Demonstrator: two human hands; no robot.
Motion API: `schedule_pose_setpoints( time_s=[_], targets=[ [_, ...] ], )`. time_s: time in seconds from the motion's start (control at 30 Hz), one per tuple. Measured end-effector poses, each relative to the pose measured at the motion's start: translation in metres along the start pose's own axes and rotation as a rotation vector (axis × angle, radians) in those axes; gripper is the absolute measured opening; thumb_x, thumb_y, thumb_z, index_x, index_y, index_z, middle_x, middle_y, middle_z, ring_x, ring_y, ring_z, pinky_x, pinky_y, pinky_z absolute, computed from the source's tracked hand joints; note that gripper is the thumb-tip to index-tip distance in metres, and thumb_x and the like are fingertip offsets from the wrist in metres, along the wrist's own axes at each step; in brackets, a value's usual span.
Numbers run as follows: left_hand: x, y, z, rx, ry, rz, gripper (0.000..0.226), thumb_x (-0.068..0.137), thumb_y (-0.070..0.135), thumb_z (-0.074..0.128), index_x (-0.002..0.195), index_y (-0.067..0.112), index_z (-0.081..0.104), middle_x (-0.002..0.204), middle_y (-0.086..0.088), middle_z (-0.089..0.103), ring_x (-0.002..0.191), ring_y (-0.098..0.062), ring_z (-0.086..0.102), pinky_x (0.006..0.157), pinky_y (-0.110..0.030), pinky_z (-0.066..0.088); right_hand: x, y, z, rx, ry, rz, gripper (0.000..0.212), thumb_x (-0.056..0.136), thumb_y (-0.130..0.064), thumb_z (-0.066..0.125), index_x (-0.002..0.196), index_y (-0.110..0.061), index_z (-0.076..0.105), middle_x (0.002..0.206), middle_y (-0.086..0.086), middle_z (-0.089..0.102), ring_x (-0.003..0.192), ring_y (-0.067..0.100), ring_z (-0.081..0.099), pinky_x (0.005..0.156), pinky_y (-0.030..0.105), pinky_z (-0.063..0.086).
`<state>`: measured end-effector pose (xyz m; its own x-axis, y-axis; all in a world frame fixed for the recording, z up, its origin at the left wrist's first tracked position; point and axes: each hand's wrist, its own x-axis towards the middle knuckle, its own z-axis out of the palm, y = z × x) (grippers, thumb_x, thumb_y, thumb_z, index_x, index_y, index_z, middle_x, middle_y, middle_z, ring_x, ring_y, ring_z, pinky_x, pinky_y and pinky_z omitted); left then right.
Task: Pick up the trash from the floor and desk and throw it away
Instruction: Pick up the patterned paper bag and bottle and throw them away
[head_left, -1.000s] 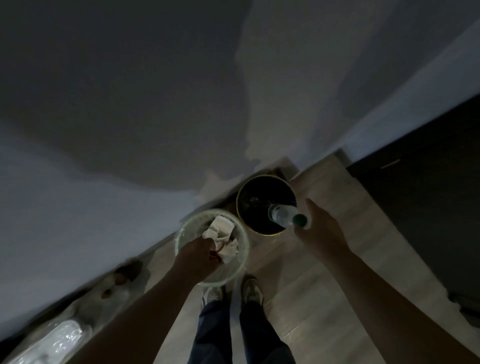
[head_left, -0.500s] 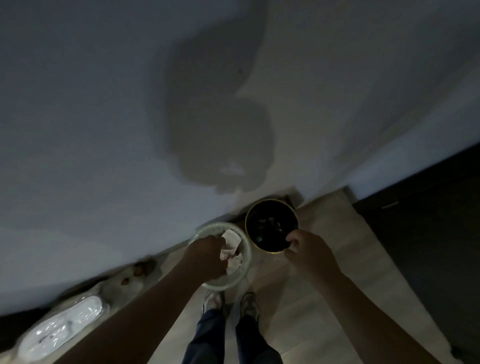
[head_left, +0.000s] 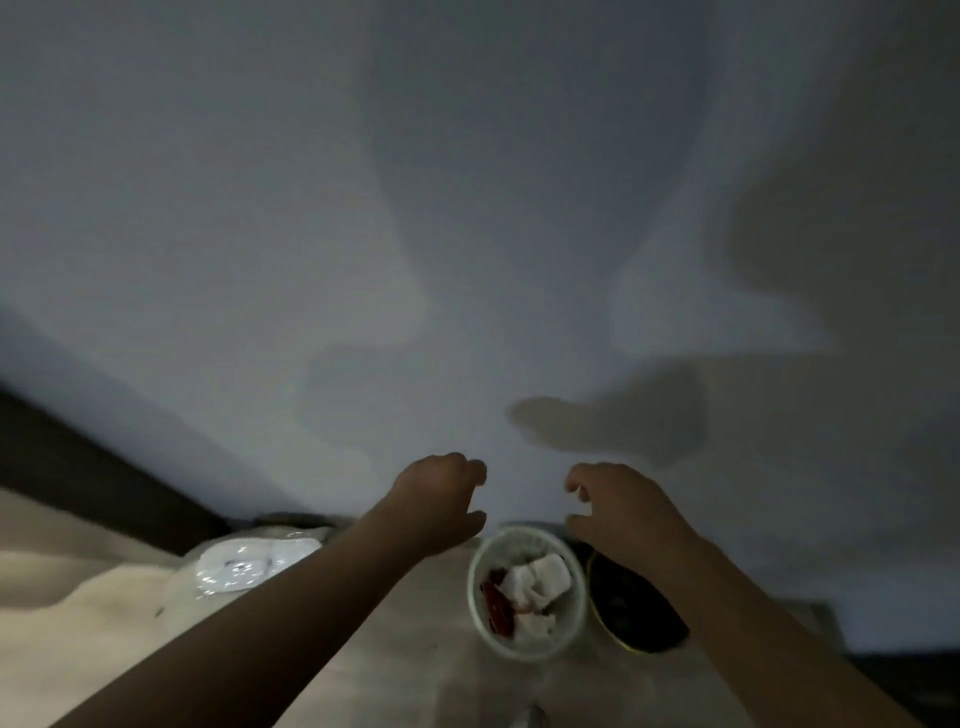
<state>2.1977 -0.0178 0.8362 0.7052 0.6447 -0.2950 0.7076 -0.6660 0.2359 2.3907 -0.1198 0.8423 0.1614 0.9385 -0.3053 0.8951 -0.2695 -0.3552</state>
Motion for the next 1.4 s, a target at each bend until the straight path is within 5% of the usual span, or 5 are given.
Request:
schedule_pose_setpoints(
  time_s=[0.63, 0.93, 1.4],
  targets=[
    [-0.470, -0.345, -0.048, -0.110, 0.414, -0.847, 0.040, 0.086, 0.043, 0.059, 0.122, 0.026, 0.054, 0.119, 0.005, 0.060, 0.106, -0.015, 0.058, 0.087, -0.027, 0.047, -0.009, -0.603, 0.110, -0.198, -0.059, -0.981, 0.039, 0.085, -0.034, 0.060, 0.123, -0.023, 0.057, 0.114, -0.001, 0.060, 0.099, 0.017, 0.058, 0.084, 0.033, 0.050],
    [-0.600, -0.435, -0.035, -0.249, 0.562, -1.151, 0.041, 0.087, 0.043, 0.059, 0.125, 0.028, 0.052, 0.120, 0.009, 0.058, 0.105, -0.010, 0.056, 0.086, -0.024, 0.046, -0.016, -0.783, 0.173, -0.293, -0.161, -1.285, 0.038, 0.083, -0.036, 0.060, 0.120, -0.025, 0.058, 0.113, -0.004, 0.061, 0.104, 0.015, 0.057, 0.079, 0.025, 0.042],
    [-0.728, -0.609, -0.053, -0.283, 0.608, -1.551, 0.038, 0.086, 0.044, 0.058, 0.121, 0.028, 0.053, 0.118, 0.010, 0.058, 0.106, -0.008, 0.055, 0.088, -0.024, 0.044, 0.028, -1.054, 0.257, -0.342, -0.246, -1.613, 0.046, 0.084, -0.037, 0.058, 0.127, -0.025, 0.053, 0.121, -0.006, 0.059, 0.112, 0.015, 0.055, 0.087, 0.031, 0.046]
  ],
)
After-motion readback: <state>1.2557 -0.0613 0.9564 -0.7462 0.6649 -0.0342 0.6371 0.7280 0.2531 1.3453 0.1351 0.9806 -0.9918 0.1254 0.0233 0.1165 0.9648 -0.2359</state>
